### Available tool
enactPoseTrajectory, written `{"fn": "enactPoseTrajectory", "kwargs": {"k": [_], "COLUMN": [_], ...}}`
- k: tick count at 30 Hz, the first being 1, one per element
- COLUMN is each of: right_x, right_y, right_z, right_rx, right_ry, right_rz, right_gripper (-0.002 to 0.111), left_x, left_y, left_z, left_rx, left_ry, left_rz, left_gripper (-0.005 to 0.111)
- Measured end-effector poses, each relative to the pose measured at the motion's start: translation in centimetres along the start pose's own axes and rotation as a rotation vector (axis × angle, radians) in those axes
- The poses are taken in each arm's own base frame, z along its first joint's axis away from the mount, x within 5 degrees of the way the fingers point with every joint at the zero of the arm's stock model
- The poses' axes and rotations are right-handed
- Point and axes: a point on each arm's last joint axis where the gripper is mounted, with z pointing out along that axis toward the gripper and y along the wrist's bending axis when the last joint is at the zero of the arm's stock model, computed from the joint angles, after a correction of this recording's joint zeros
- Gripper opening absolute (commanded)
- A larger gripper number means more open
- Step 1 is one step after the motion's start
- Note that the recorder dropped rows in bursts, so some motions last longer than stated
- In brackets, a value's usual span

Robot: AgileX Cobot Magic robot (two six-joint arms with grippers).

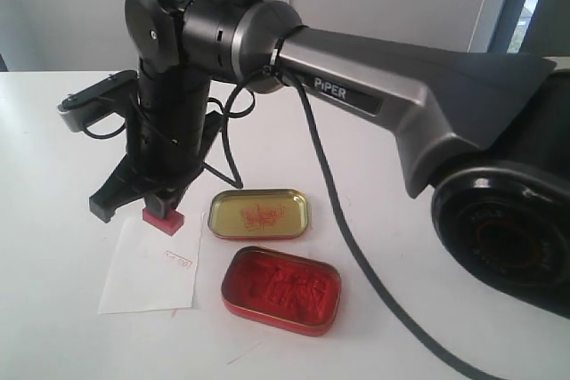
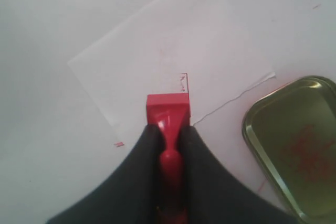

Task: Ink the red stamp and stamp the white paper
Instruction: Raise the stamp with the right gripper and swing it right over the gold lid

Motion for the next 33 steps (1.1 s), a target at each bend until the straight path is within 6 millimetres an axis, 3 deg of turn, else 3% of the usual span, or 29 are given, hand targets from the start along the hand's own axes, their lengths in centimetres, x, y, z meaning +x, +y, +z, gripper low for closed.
{"fn": "enactPoseTrajectory", "kwargs": {"k": [17,33], "right_x": [1.7,9.2], "right_y": [-4.4,-7.7], "right_z": [-1.3,-4.4], "right_rx": [-0.164,-0.321], "right_ry": [-0.045,-0.037], "right_rz": [0.133,0.239], "right_gripper": [0.0,0.0], "left_x": [0.0,0.0], "left_y": [0.0,0.0], "left_z": [0.0,0.0], "left_rx": [0.0,0.0], "left_ry": [0.0,0.0], "left_rz": [0.0,0.0], "left_gripper": [0.0,0.0]}}
